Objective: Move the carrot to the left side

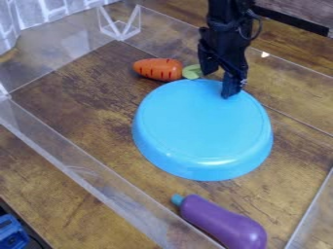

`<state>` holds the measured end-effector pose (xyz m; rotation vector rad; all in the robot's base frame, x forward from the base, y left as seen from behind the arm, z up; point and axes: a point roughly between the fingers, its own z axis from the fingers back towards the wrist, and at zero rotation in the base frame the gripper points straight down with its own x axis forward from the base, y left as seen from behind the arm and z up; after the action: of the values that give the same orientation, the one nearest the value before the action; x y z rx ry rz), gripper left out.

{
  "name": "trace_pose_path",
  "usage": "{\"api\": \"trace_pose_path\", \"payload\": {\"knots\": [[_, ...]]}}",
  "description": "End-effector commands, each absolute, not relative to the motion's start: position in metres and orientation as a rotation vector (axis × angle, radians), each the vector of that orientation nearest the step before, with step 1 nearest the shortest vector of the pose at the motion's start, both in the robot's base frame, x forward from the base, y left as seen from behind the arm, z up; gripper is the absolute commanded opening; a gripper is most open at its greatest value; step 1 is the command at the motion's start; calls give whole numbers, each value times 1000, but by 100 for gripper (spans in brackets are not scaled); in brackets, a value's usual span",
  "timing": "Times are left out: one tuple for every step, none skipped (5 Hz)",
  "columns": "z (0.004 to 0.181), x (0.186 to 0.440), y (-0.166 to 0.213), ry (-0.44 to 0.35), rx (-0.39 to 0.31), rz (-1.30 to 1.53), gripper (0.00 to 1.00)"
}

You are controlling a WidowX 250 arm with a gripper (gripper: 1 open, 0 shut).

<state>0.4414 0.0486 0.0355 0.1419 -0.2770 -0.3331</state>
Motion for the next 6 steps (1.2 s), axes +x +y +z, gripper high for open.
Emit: {"api": "trace_pose_path", "payload": {"knots": [[10, 425, 72, -220, 133, -308, 100], [12, 425, 73, -229, 130, -312, 100], [13, 425, 73, -238, 127, -316, 100], [16, 426, 86, -227, 134, -356, 100], [19, 429, 98, -217, 140, -391, 100], [23, 431, 109, -208, 144, -417, 100]]}}
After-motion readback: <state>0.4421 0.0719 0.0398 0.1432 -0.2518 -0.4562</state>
